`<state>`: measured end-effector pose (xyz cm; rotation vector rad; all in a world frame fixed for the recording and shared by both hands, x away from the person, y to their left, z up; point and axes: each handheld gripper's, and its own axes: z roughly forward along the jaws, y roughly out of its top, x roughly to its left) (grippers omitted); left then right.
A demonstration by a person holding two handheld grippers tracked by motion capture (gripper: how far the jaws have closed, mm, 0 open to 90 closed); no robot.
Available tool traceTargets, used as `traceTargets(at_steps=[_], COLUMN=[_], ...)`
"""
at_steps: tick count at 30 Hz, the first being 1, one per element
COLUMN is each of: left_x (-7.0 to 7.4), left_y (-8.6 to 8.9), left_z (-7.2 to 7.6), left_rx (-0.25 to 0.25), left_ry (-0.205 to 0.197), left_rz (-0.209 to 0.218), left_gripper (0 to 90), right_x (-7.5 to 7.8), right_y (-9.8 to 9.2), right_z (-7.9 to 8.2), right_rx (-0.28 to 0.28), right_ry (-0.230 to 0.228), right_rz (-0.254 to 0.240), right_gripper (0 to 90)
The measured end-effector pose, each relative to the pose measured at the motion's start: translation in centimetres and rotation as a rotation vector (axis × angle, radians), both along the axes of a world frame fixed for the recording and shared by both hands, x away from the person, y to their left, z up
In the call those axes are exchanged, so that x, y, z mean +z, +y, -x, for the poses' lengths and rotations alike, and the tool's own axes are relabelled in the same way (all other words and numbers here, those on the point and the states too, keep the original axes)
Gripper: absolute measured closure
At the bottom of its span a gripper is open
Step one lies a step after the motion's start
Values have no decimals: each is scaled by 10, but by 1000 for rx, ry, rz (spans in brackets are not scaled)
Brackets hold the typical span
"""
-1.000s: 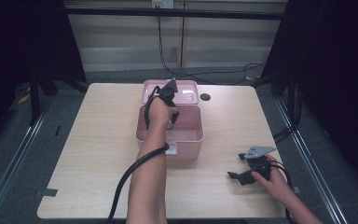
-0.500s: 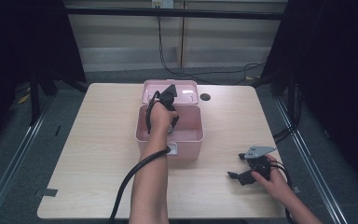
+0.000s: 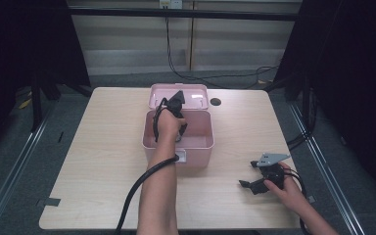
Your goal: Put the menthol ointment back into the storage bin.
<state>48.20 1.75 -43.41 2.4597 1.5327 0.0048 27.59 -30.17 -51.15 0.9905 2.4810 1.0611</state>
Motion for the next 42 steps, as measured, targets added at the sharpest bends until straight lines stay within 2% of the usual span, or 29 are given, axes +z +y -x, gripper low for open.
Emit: traceTargets(at_steps=[1, 9, 12, 16, 28, 32, 42], left_x=[-1, -2, -2, -2, -2, -1, 7], left_y=[0, 1, 0, 0, -1, 1, 3], left_z=[0, -1, 0, -1, -1, -2, 0], left_rx=[11, 2, 22, 28, 42, 48, 67], left_ry=[1, 2, 1, -13, 8, 19, 19], left_rz=[2, -5, -1, 6, -12, -22, 5], left_gripper=[502, 500, 498, 498, 466, 432, 337], right_x=[0, 0, 0, 0, 0, 0, 0], right_y=[0, 0, 0, 0, 0, 0, 0], right_z=[0, 0, 0, 0, 0, 0, 0], right_rx=[0, 1, 0, 0, 0, 0, 1], right_ry=[0, 0, 0, 0, 0, 0, 0], right_rz=[0, 0, 0, 0, 0, 0, 0], right_gripper=[88, 88, 88, 88, 88, 88, 88])
